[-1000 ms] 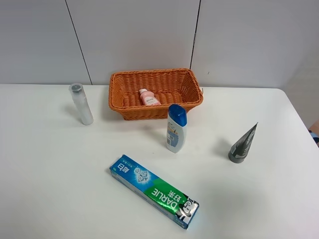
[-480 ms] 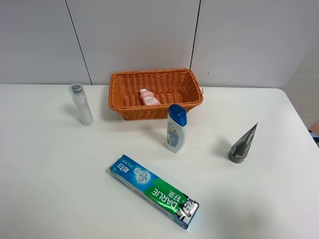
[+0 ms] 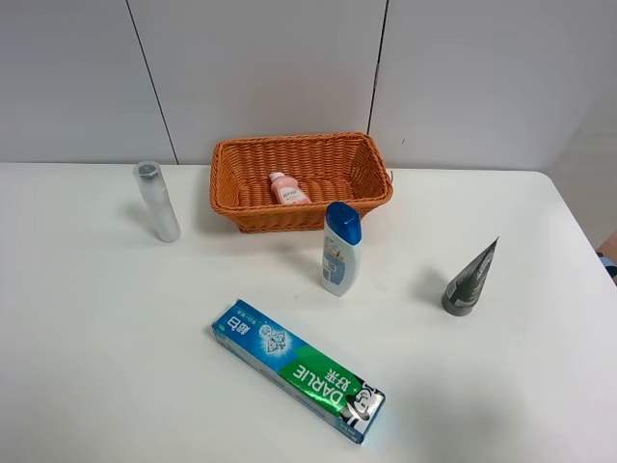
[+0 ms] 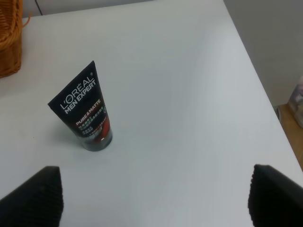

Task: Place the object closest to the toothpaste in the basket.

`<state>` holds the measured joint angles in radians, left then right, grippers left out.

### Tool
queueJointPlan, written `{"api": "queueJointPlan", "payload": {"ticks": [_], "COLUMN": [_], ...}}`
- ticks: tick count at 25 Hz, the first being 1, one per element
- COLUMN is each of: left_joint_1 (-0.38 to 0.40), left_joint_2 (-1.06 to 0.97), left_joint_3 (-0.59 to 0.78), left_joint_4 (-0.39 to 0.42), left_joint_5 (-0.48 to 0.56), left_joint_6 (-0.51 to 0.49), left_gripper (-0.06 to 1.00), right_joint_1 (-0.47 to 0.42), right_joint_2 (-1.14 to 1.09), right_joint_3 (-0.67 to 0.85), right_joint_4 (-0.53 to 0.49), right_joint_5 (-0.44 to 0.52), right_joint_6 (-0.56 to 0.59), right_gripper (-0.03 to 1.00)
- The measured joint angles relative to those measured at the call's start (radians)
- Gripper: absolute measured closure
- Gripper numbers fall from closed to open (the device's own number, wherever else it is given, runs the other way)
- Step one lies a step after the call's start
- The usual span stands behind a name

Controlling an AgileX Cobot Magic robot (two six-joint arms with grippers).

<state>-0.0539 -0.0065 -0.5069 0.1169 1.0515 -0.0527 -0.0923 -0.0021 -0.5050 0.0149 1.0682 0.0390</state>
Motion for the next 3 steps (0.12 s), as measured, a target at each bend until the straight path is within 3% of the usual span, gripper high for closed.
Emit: {"api": "queueJointPlan", "payload": {"ticks": [3], "left_joint_1": [0.000], "left_joint_2": [0.000], "left_joint_3": [0.000], "left_joint_4": [0.000], "left_joint_5": [0.000], "left_joint_6": [0.000], "left_gripper": [-0.05], "right_joint_1": [0.000], "right_joint_2": [0.000], "right_joint_3": [0.000], "right_joint_4": [0.000], "right_joint_5": [0.000], "right_joint_6": [0.000], "right_gripper": [0.19]}}
